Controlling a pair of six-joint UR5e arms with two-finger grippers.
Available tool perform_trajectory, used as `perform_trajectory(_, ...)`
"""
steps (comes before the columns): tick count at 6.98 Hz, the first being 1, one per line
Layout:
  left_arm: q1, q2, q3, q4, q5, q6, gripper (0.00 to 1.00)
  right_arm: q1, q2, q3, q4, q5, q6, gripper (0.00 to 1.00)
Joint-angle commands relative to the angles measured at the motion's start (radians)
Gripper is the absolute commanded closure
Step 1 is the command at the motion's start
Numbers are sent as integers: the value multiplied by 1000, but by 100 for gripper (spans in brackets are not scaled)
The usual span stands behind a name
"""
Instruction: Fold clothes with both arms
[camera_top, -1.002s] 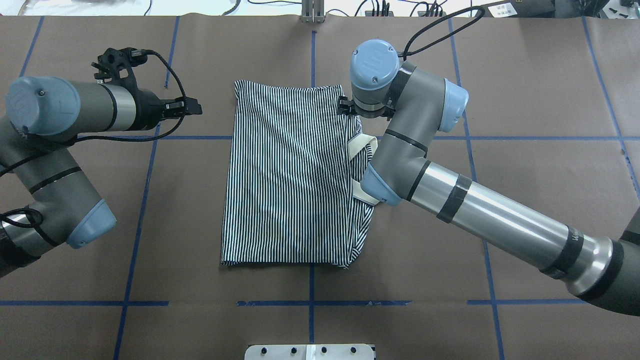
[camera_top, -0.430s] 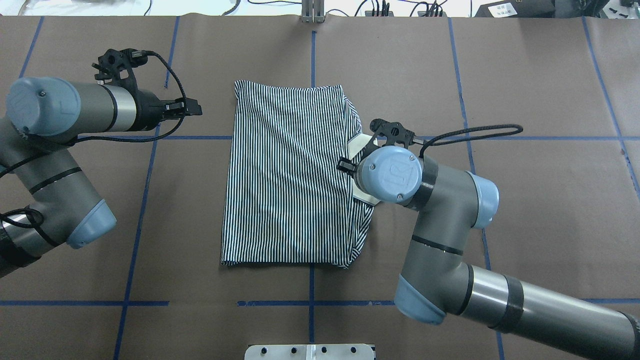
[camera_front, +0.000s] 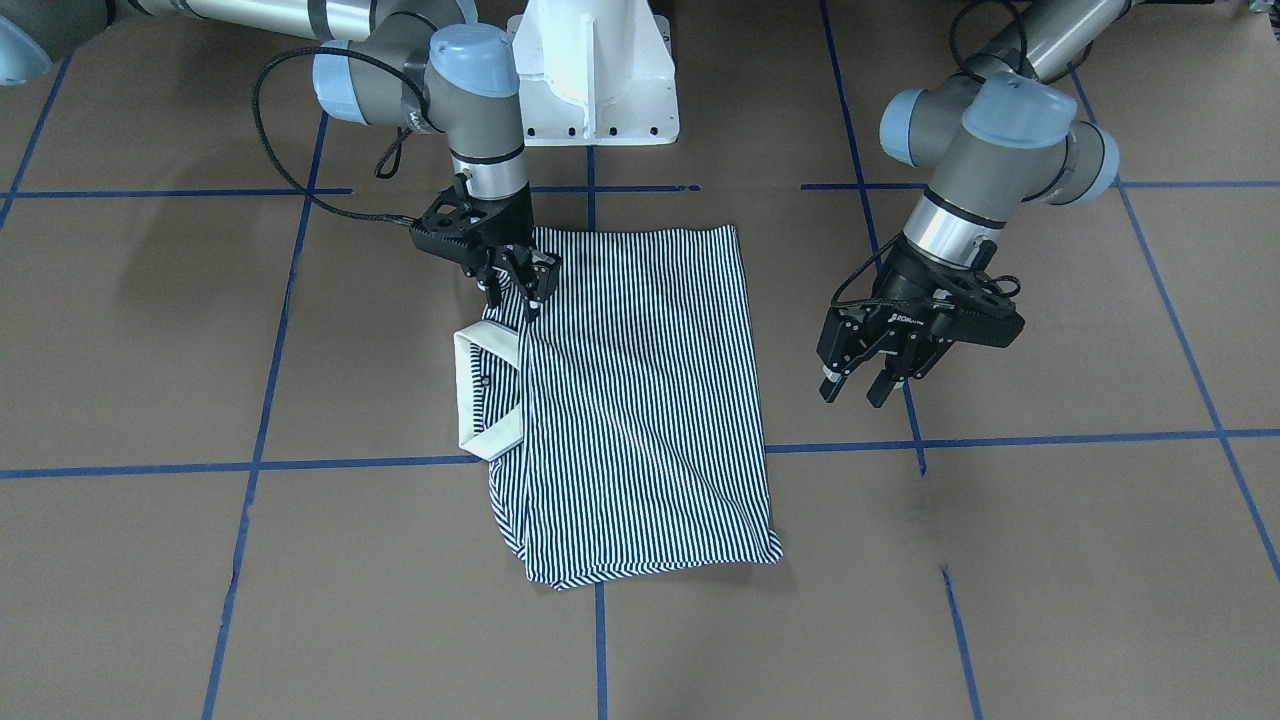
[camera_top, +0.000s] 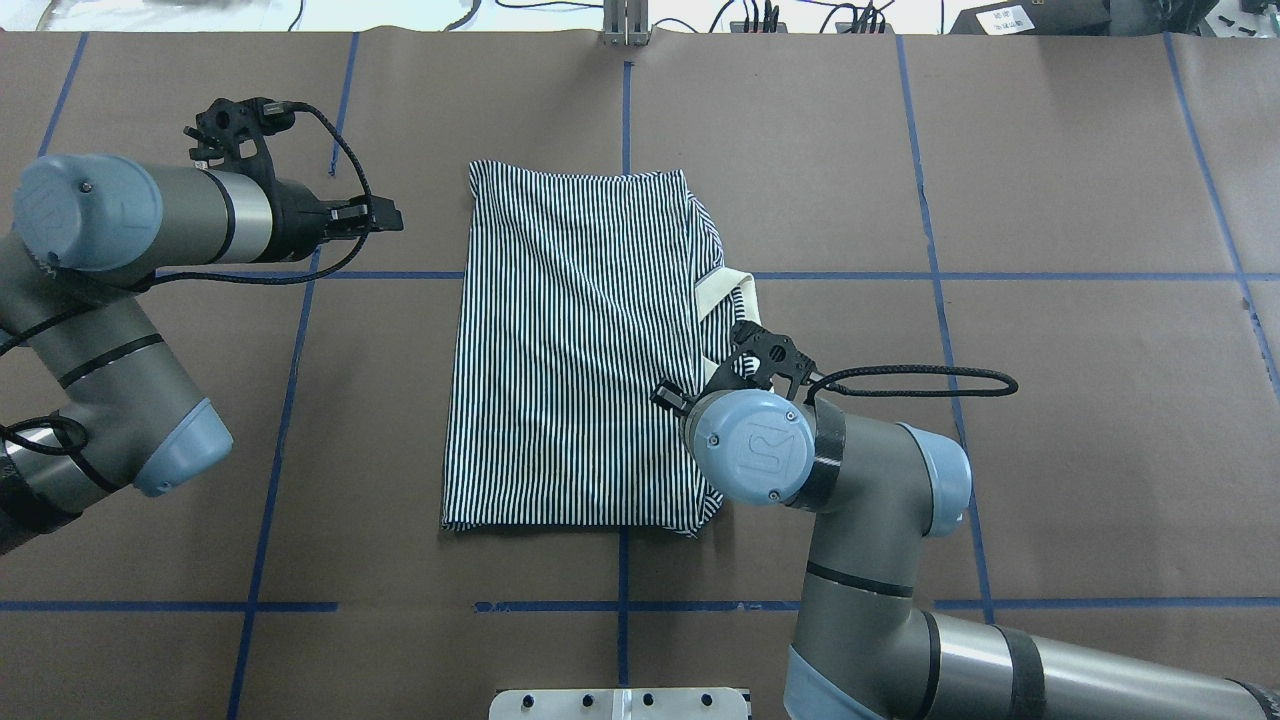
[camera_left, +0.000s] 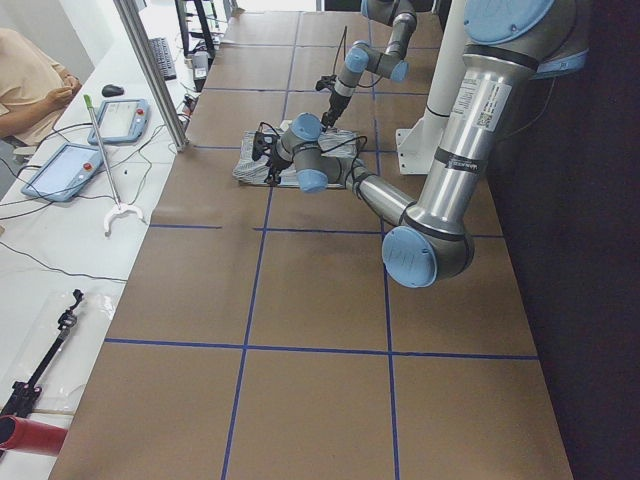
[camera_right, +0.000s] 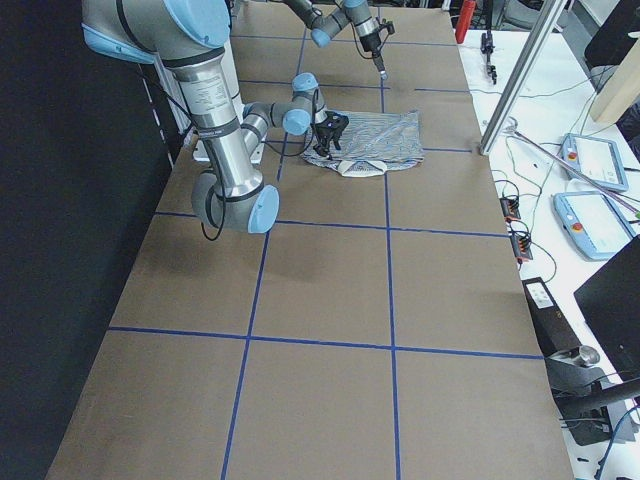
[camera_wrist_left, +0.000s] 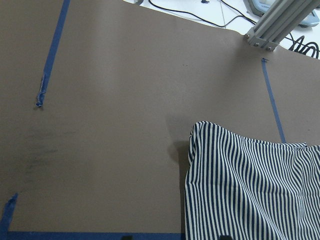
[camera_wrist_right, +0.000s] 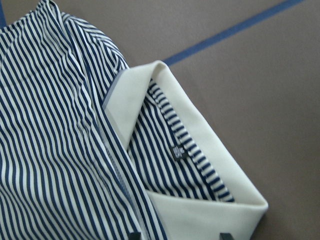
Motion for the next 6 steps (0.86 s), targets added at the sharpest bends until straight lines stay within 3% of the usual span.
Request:
perform_trajectory(1, 0, 0, 2, -1, 0, 0, 34, -64, 10, 84, -163, -2, 63, 31)
perform_trajectory(6, 0, 2, 3, -1, 2, 0, 34, -89, 11, 77, -173, -3, 108, 30)
